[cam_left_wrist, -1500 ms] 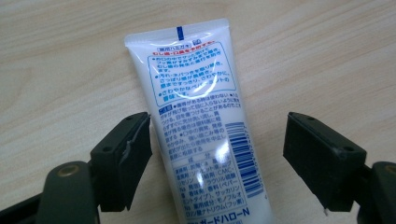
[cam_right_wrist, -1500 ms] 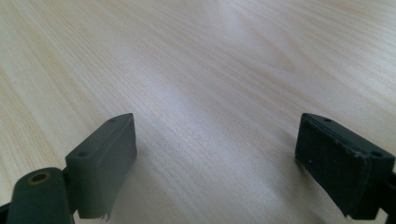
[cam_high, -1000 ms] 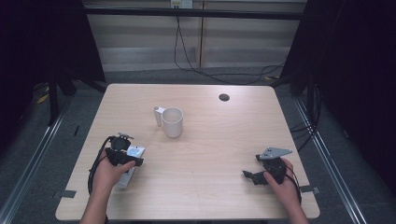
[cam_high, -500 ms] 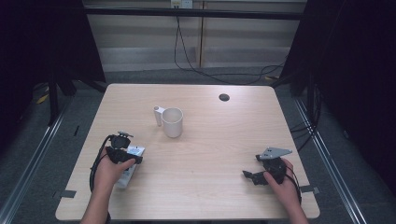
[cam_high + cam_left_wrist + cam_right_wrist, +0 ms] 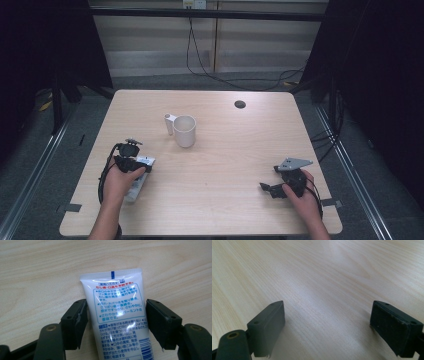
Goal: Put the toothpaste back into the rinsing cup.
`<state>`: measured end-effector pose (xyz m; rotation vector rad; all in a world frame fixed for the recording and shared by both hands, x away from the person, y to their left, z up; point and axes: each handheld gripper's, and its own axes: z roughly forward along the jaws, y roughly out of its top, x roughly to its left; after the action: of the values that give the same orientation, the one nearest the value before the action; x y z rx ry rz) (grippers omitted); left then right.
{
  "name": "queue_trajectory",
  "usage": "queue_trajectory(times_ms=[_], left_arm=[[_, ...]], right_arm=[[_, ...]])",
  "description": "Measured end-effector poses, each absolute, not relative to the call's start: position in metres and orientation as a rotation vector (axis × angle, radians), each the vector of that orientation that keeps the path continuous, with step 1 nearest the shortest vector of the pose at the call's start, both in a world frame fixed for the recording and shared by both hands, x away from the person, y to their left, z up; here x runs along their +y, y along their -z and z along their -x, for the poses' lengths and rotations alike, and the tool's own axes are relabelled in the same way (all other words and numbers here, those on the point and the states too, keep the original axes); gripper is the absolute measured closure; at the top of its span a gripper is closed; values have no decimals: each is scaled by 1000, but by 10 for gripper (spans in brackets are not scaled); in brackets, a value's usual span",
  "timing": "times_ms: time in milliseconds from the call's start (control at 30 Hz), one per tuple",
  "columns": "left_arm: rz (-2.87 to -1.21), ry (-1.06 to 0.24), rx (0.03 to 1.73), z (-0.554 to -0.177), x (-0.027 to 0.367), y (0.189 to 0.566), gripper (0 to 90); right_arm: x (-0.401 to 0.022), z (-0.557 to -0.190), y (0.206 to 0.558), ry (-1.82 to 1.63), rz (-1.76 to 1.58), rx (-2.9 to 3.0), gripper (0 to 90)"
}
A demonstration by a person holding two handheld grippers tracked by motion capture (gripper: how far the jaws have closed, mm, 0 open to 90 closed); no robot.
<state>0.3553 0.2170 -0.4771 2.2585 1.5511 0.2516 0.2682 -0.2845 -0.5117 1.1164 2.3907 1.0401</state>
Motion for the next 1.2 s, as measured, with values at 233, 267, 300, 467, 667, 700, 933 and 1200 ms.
queue_trajectory(times_ms=[233,267,300,467,667,700,933,1200], left_arm=[[-2275,-244,1589,-357,213,475,385],[-2273,-239,1594,-358,212,475,385],[-2277,-236,1603,-358,211,475,396],[-2286,-217,1633,-360,210,471,469],[-2265,-181,1655,-360,211,463,601],[-2271,-175,1647,-360,212,461,630],[-2243,-190,1608,-359,212,444,661],[-2212,-195,1575,-357,211,432,681]], right_arm=[[-284,-268,512,-1040,-1117,2391,122],[-284,-268,512,-1039,-1119,2391,122],[-284,-268,512,-1040,-1117,2391,122],[-284,-268,512,-1040,-1118,2390,122],[-284,-268,512,-1040,-1118,2389,122],[-284,-268,512,-1039,-1119,2390,122],[-284,-268,512,-1040,-1119,2389,122],[-284,-268,512,-1040,-1119,2389,122]])
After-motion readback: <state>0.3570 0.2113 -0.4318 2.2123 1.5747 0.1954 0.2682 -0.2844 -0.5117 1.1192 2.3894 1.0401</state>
